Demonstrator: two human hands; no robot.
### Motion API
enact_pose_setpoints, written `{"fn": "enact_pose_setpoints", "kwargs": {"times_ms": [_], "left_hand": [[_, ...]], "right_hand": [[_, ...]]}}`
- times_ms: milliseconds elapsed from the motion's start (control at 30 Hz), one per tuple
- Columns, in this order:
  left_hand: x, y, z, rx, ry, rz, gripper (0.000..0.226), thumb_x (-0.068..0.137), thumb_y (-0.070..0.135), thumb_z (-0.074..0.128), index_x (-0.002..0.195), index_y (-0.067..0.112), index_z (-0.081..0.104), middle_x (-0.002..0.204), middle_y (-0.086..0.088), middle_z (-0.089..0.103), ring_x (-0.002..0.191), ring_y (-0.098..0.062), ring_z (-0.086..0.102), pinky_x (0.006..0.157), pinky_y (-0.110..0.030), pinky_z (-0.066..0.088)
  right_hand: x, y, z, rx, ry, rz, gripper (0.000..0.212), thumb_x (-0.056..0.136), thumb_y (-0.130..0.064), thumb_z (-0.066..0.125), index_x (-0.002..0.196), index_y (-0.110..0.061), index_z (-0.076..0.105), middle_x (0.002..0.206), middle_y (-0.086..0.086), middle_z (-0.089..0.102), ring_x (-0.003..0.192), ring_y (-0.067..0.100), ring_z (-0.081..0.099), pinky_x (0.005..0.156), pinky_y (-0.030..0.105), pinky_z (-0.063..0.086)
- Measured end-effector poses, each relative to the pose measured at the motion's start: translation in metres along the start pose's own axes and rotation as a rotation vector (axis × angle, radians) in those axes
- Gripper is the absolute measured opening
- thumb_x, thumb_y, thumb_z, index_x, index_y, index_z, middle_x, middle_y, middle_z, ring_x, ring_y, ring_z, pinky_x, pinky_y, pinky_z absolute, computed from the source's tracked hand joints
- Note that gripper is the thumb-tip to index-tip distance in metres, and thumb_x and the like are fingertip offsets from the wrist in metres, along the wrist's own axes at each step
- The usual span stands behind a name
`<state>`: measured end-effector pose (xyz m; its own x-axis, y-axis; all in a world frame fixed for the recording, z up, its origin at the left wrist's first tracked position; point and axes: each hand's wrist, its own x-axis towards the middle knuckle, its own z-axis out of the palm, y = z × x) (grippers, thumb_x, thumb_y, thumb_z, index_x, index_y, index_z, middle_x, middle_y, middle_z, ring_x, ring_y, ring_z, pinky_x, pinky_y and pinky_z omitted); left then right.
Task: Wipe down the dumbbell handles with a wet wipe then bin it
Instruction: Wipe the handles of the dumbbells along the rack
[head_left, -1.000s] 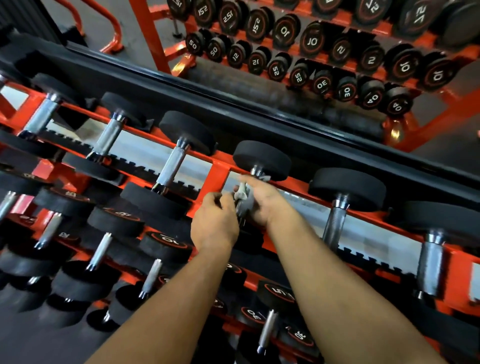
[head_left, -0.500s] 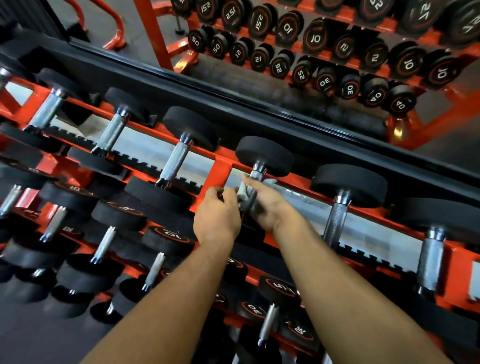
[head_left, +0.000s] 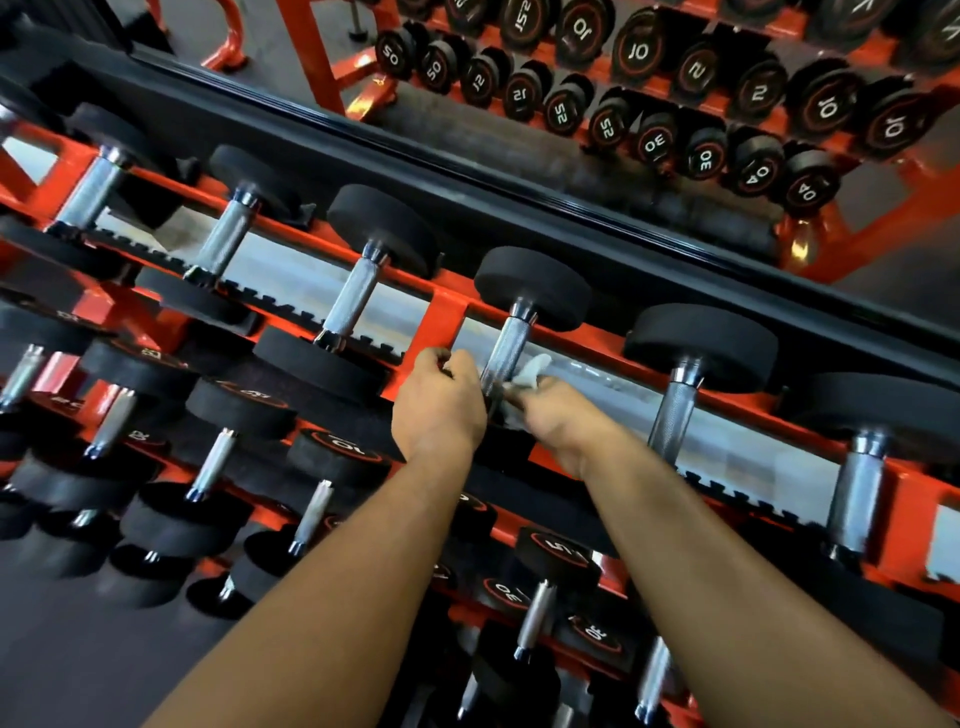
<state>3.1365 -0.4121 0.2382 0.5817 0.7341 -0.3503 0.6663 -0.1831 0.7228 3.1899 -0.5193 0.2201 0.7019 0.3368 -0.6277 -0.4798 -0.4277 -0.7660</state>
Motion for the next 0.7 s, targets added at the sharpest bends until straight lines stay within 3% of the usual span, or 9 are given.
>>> {"fn": "enact_pose_setpoints", "kwargs": {"times_ms": [67, 100, 200, 300, 400, 500, 567, 700], "left_hand": [[0.002, 0.0, 0.0, -0.011, -0.007, -0.002, 0.034, 0.099, 0.039, 0.04, 0.12, 0.023, 0.063, 0.105, -0.011, 0.068, 0.087, -0.027, 0.048, 0.076, -0.036, 0.034], [0.002, 0.001, 0.001, -0.015, -0.013, -0.005, 0.034, 0.099, 0.039, 0.04, 0.119, 0.023, 0.063, 0.108, -0.012, 0.069, 0.088, -0.028, 0.048, 0.076, -0.036, 0.034], [0.002, 0.001, 0.0, -0.021, -0.022, -0.007, 0.035, 0.099, 0.038, 0.04, 0.121, 0.023, 0.064, 0.111, -0.014, 0.069, 0.09, -0.03, 0.049, 0.076, -0.036, 0.033], [0.002, -0.001, 0.0, -0.024, -0.029, 0.003, 0.036, 0.099, 0.036, 0.039, 0.121, 0.022, 0.064, 0.103, -0.012, 0.066, 0.09, -0.03, 0.049, 0.076, -0.035, 0.032], [0.002, -0.002, 0.002, -0.035, -0.015, 0.019, 0.036, 0.1, 0.037, 0.037, 0.118, 0.021, 0.064, 0.103, -0.012, 0.066, 0.092, -0.033, 0.053, 0.075, -0.037, 0.033], [0.004, -0.005, 0.005, -0.031, 0.018, 0.052, 0.039, 0.102, 0.038, 0.035, 0.123, 0.02, 0.062, 0.117, -0.016, 0.068, 0.103, -0.037, 0.057, 0.078, -0.038, 0.034], [0.005, -0.008, 0.006, -0.018, 0.029, 0.061, 0.04, 0.102, 0.038, 0.034, 0.124, 0.018, 0.062, 0.119, -0.016, 0.067, 0.103, -0.036, 0.057, 0.078, -0.037, 0.033], [0.006, -0.01, 0.008, -0.002, 0.03, 0.066, 0.042, 0.102, 0.039, 0.033, 0.122, 0.017, 0.063, 0.119, -0.015, 0.068, 0.107, -0.038, 0.059, 0.08, -0.039, 0.036]], "right_hand": [[-0.013, -0.002, -0.003, -0.258, 0.01, -0.075, 0.02, 0.097, -0.023, 0.056, 0.083, -0.018, 0.069, 0.077, -0.002, 0.071, 0.075, 0.015, 0.062, 0.076, 0.035, 0.054], [-0.022, -0.007, -0.003, -0.4, 0.007, -0.108, 0.023, 0.098, -0.025, 0.055, 0.077, -0.018, 0.065, 0.069, -0.004, 0.065, 0.066, 0.015, 0.057, 0.064, 0.031, 0.048], [-0.031, -0.024, -0.008, -0.661, -0.034, -0.179, 0.03, 0.098, -0.034, 0.055, 0.073, -0.02, 0.06, 0.064, -0.007, 0.058, 0.06, 0.015, 0.051, 0.059, 0.03, 0.041], [-0.032, -0.045, -0.021, -0.66, 0.037, -0.343, 0.026, 0.103, -0.033, 0.051, 0.104, -0.013, 0.068, 0.095, 0.005, 0.07, 0.079, 0.019, 0.062, 0.07, 0.033, 0.048], [-0.022, -0.052, -0.028, -0.912, 0.183, -0.732, 0.033, 0.1, -0.011, 0.049, 0.131, -0.01, 0.059, 0.127, 0.014, 0.064, 0.116, 0.031, 0.059, 0.094, 0.036, 0.042], [-0.006, -0.032, -0.02, -1.45, -0.139, -0.825, 0.058, 0.095, -0.003, 0.047, 0.151, -0.017, 0.04, 0.158, 0.008, 0.036, 0.149, 0.028, 0.028, 0.121, 0.045, 0.015], [0.0, -0.017, -0.024, -1.615, -0.274, -0.812, 0.059, 0.098, -0.008, 0.045, 0.154, -0.025, 0.036, 0.166, -0.005, 0.019, 0.155, 0.02, 0.002, 0.124, 0.053, -0.001], [-0.003, -0.013, -0.055, -1.657, -0.362, -0.957, 0.051, 0.098, -0.007, 0.046, 0.145, -0.028, 0.05, 0.164, -0.013, 0.021, 0.154, 0.013, 0.001, 0.125, 0.051, 0.006]]}}
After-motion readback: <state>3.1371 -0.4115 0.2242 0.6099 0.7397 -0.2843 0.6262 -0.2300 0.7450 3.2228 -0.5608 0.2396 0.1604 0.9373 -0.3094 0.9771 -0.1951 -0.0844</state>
